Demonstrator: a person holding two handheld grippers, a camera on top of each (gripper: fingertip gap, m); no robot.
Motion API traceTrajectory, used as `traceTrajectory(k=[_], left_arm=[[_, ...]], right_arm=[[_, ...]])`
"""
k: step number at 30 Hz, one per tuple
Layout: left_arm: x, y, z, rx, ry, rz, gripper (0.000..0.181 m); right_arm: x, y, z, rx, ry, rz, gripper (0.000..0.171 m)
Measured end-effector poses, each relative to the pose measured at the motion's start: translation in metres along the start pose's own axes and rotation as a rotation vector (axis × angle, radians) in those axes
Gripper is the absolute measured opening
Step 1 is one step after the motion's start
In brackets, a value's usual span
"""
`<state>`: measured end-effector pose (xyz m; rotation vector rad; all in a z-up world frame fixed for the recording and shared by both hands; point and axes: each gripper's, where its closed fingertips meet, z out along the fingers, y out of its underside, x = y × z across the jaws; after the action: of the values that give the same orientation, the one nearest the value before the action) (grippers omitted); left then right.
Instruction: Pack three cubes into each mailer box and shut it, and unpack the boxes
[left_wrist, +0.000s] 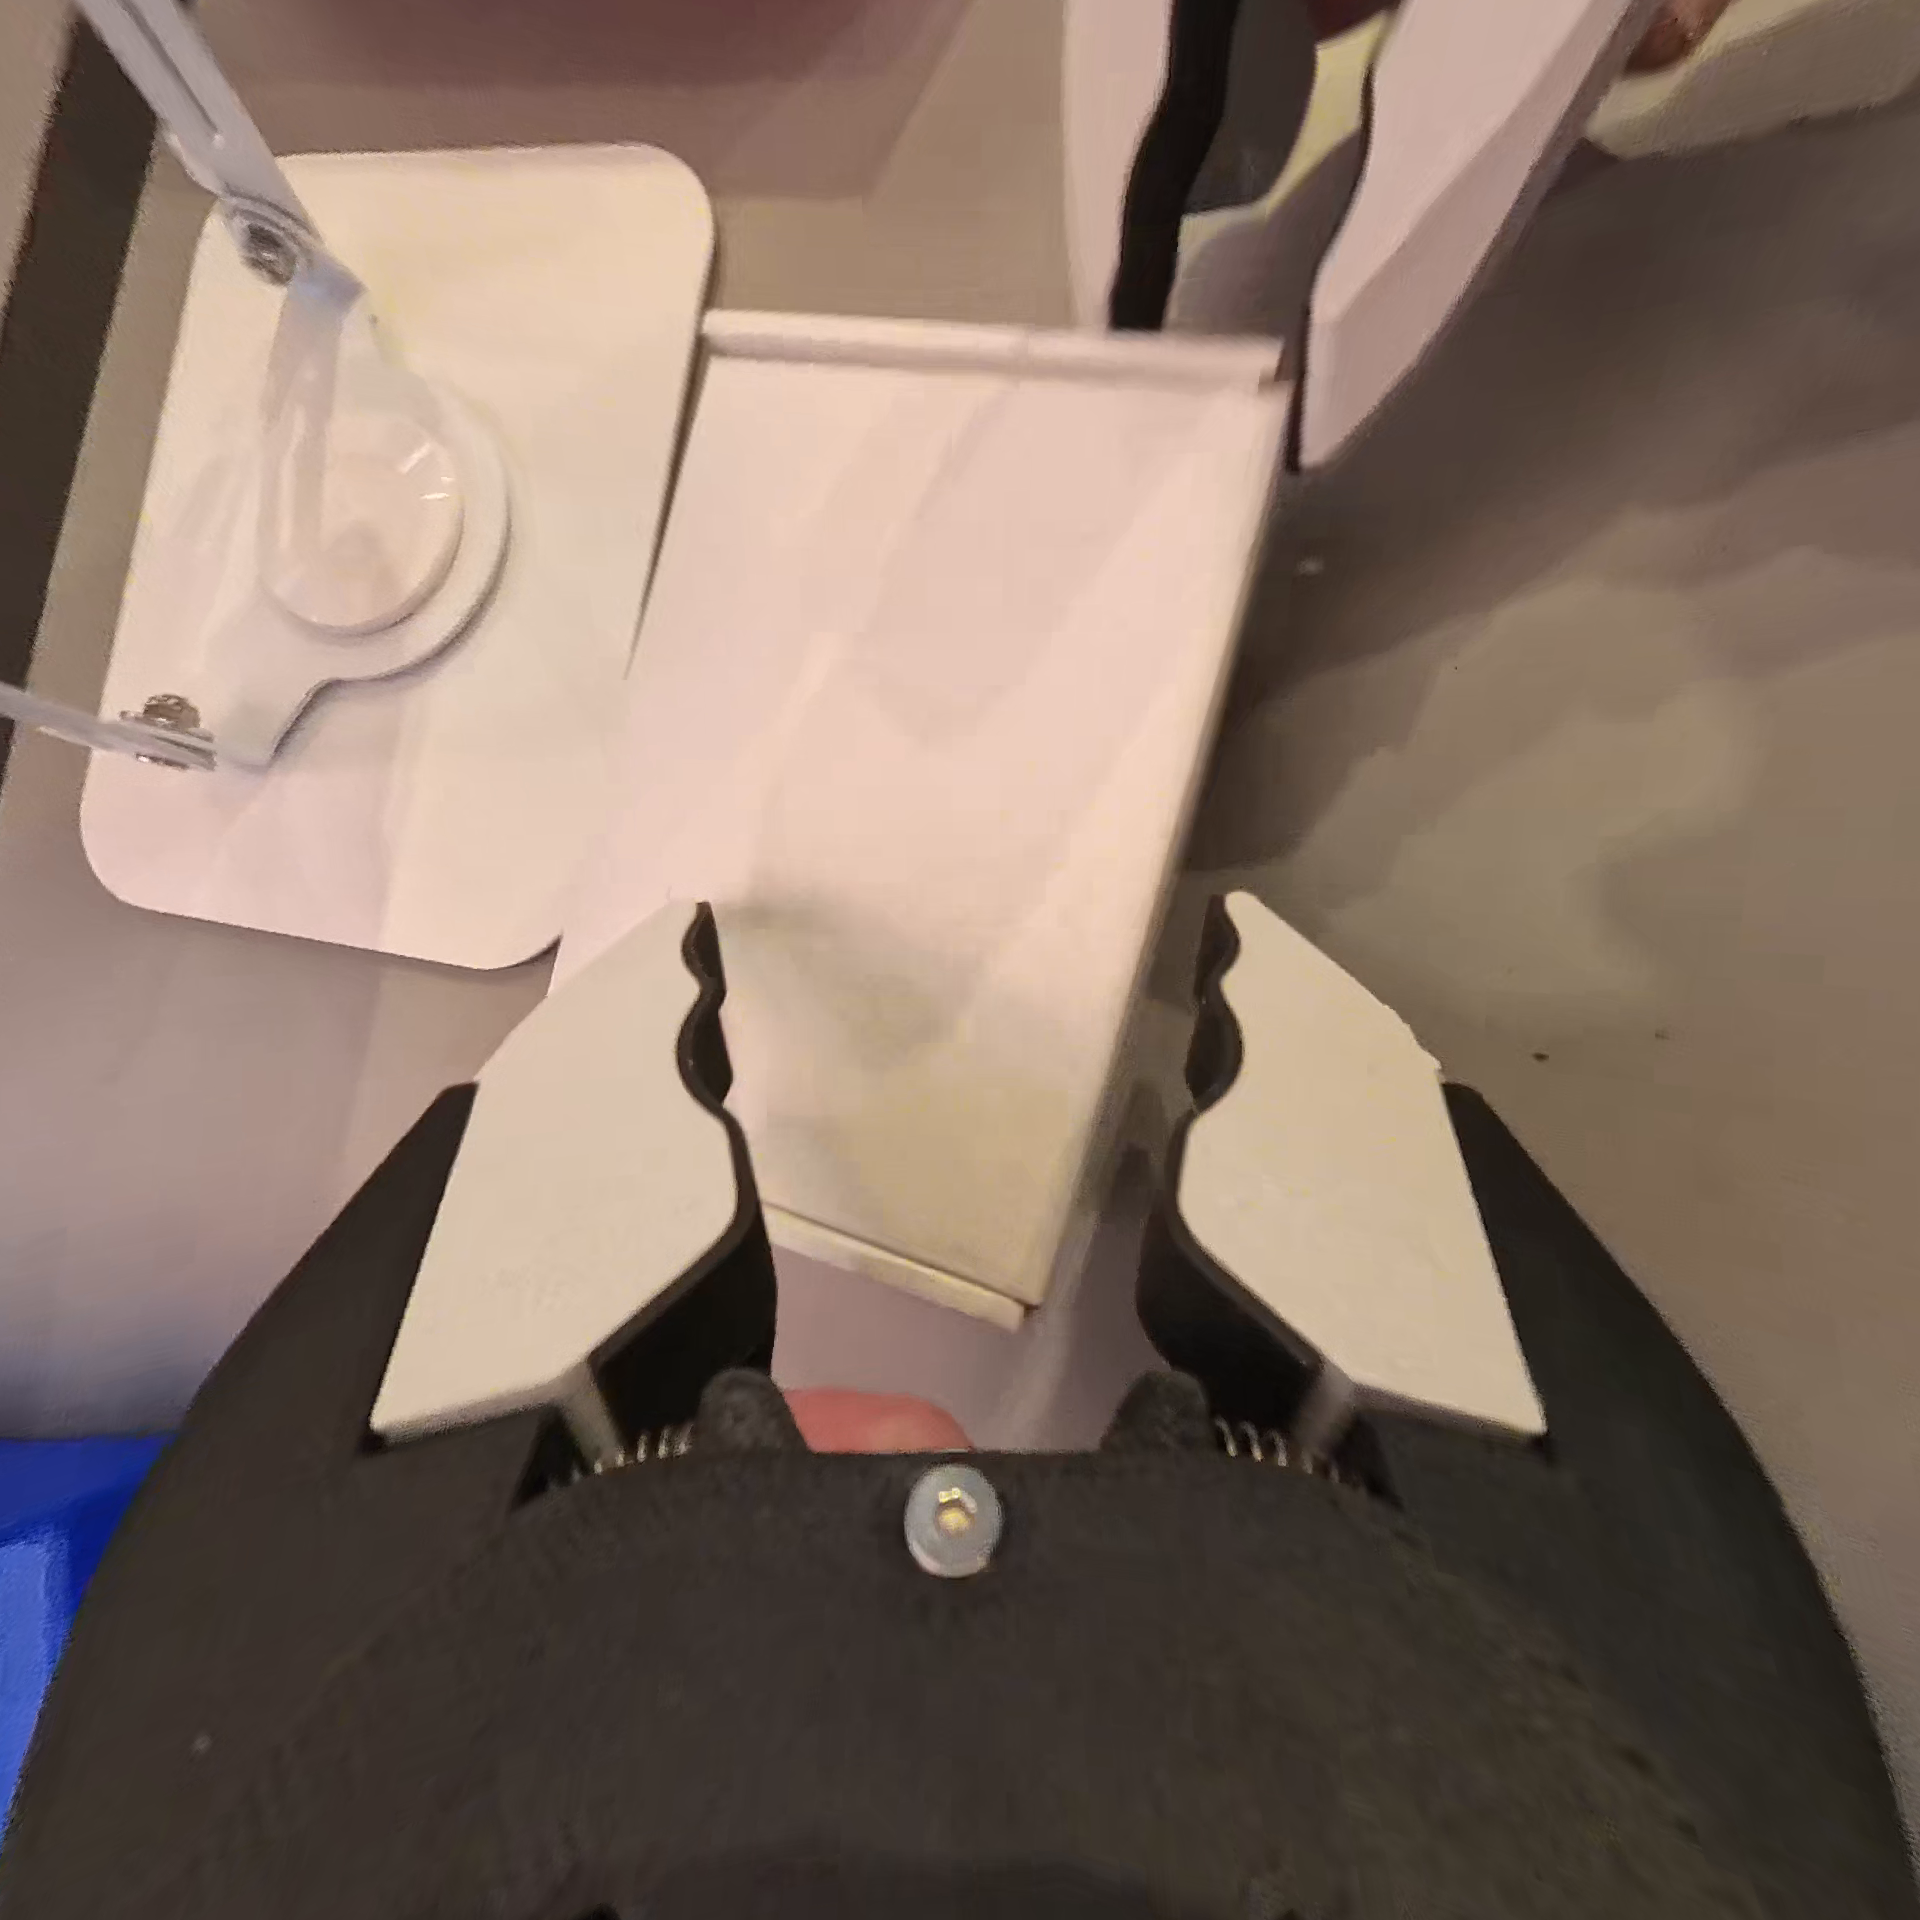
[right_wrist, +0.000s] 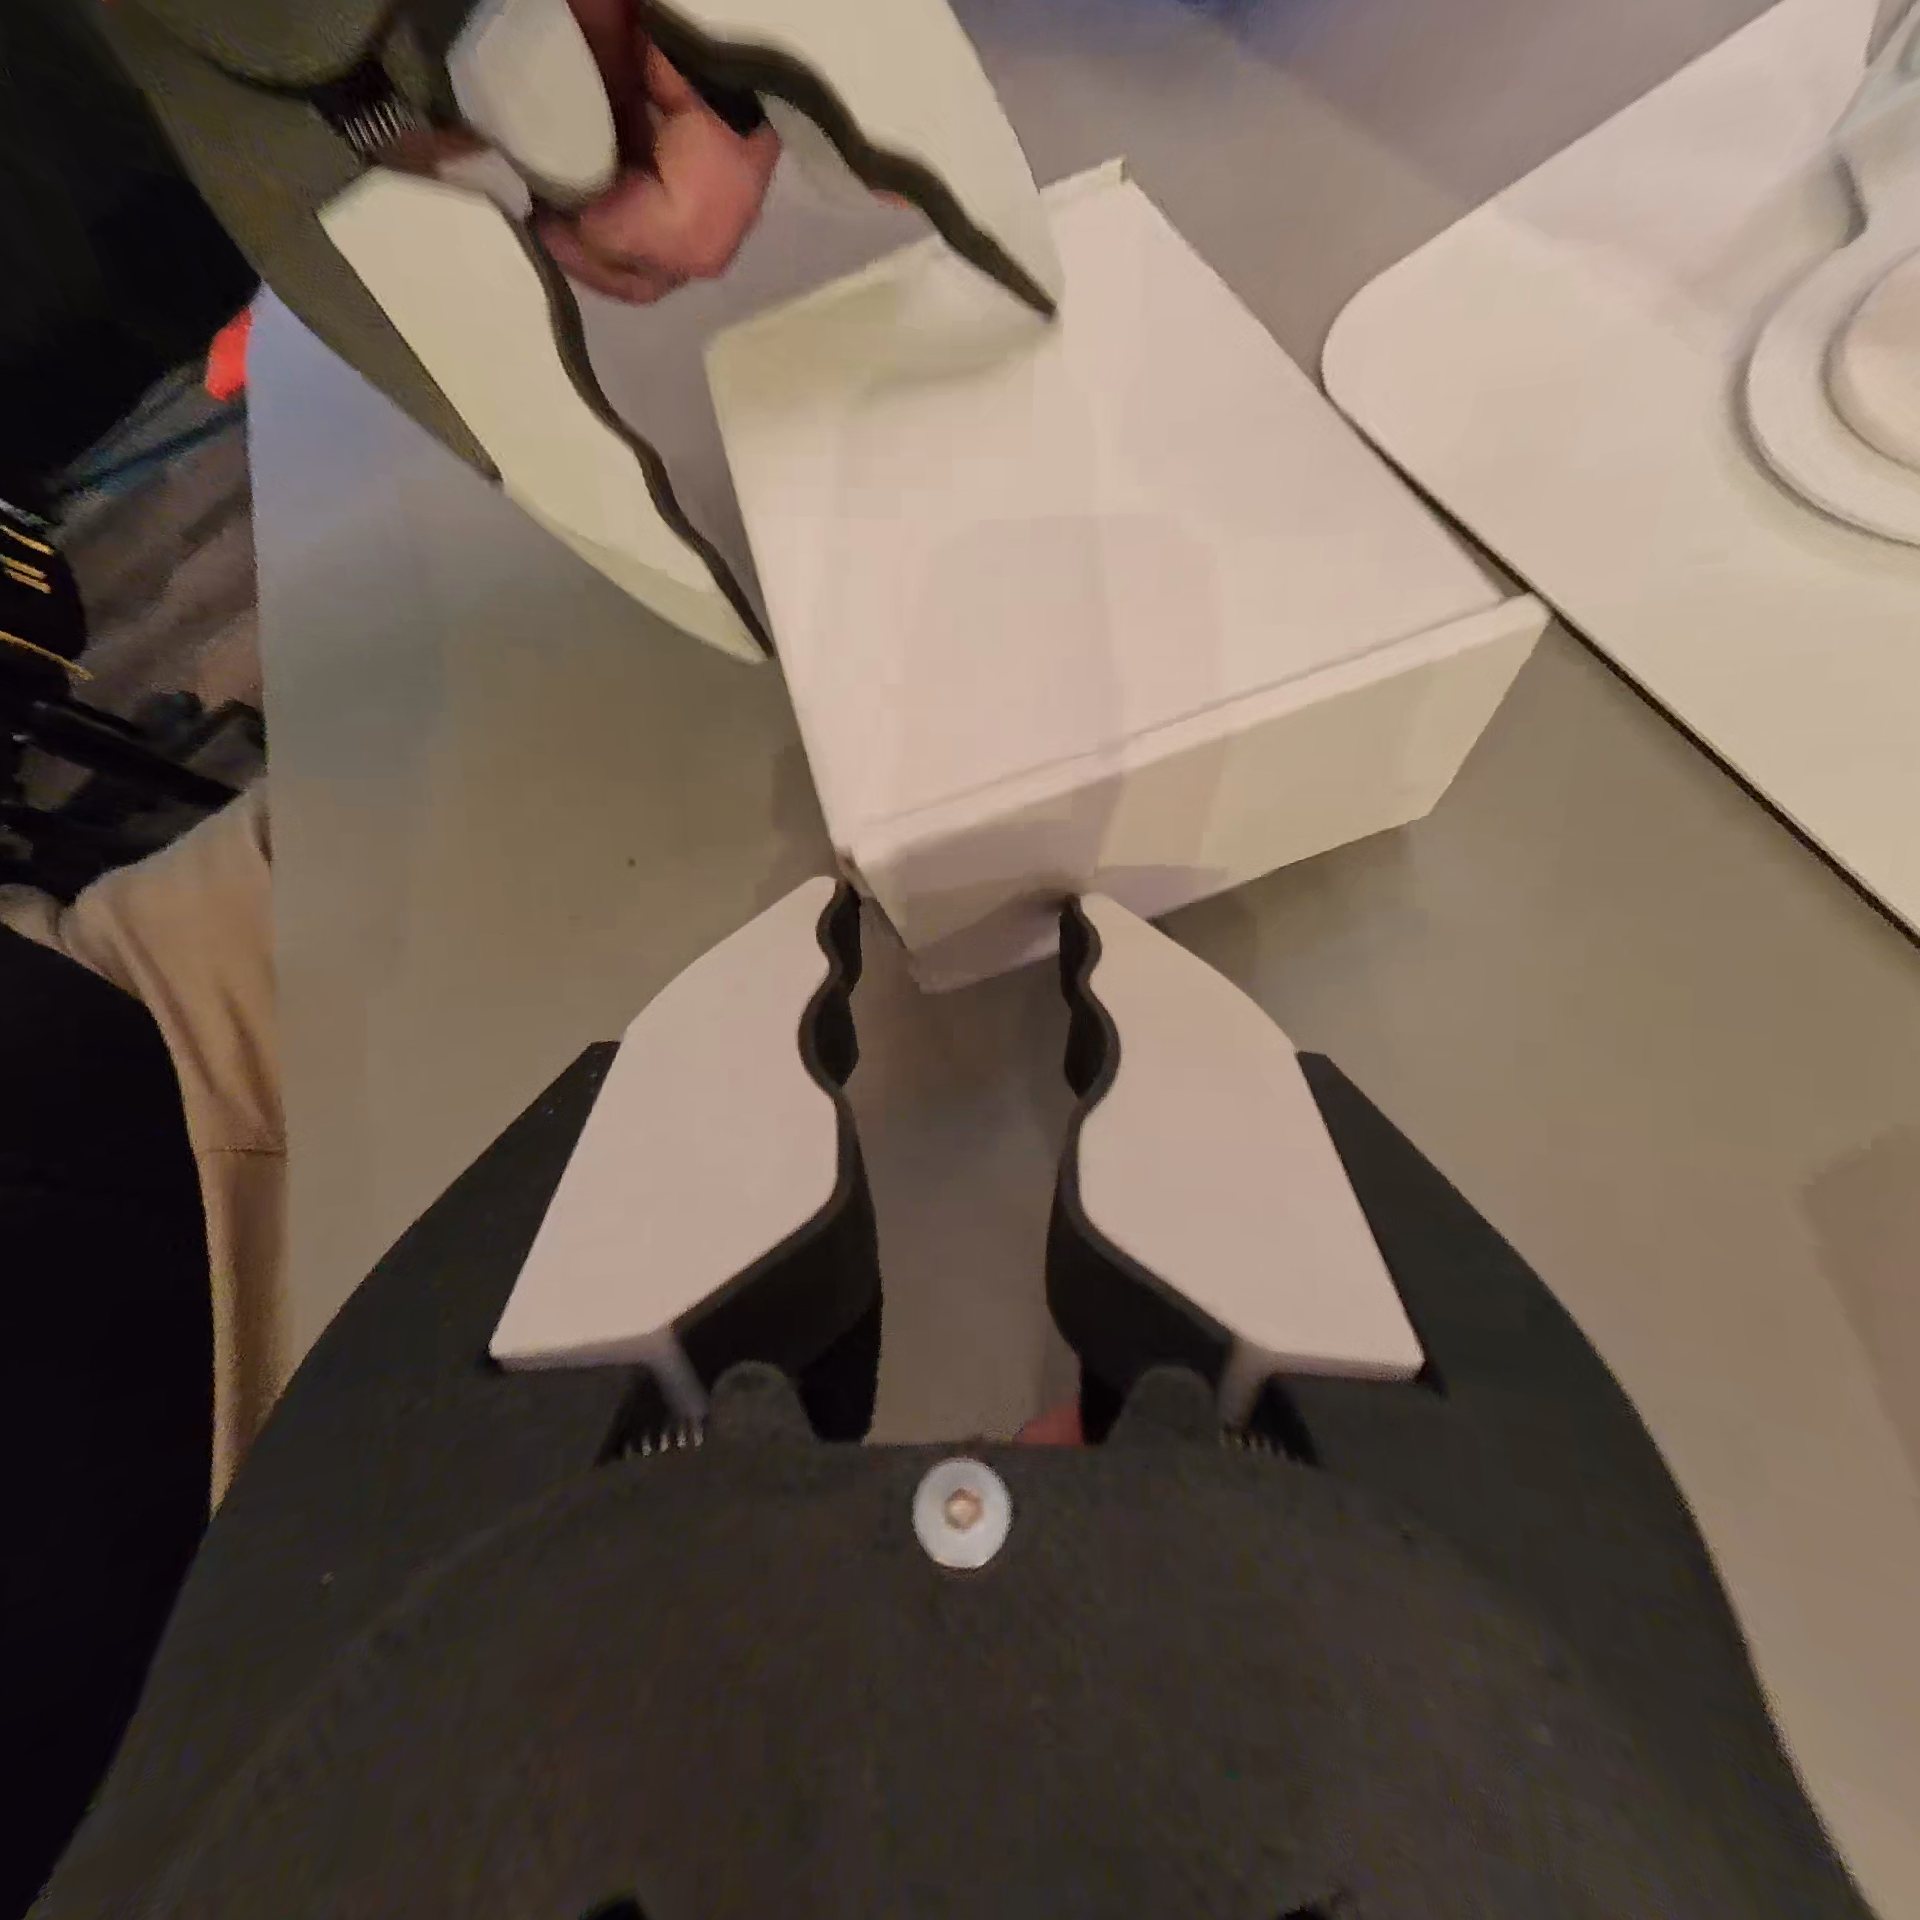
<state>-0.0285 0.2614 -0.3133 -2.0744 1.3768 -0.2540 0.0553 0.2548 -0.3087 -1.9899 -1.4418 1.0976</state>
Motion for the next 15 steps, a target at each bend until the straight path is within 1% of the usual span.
traceTrajectory(k=[1, 4, 7, 9, 11, 12, 15], left_arm=[[0.004, 0.001, 0.003, -0.019, -0.005, 0.018, 0.089], [0.004, 0.002, 0.009, -0.076, -0.084, 0.091, 0.091], [-0.002, -0.001, 0.000, -0.067, -0.151, 0.093, 0.091], [-0.013, 0.004, -0.013, -0.061, -0.194, 0.037, 0.095], [-0.024, 0.021, -0.024, -0.088, -0.220, -0.033, 0.094], [-0.027, 0.031, -0.028, -0.099, -0.220, -0.077, 0.095], [-0.016, 0.057, -0.026, -0.107, -0.119, -0.241, 0.095]], right_arm=[[-0.002, -0.004, 0.000, 0.014, -0.006, 0.005, 0.036], [0.001, -0.006, 0.000, 0.014, 0.015, 0.022, 0.032], [0.008, -0.001, -0.004, -0.023, 0.077, -0.027, 0.040], [0.015, 0.000, -0.007, -0.029, 0.120, -0.036, 0.052], [0.017, 0.004, -0.006, -0.062, 0.145, -0.066, 0.062], [0.018, 0.006, -0.004, -0.081, 0.151, -0.074, 0.064], [0.014, 0.020, 0.009, -0.154, 0.124, -0.063, 0.065]])
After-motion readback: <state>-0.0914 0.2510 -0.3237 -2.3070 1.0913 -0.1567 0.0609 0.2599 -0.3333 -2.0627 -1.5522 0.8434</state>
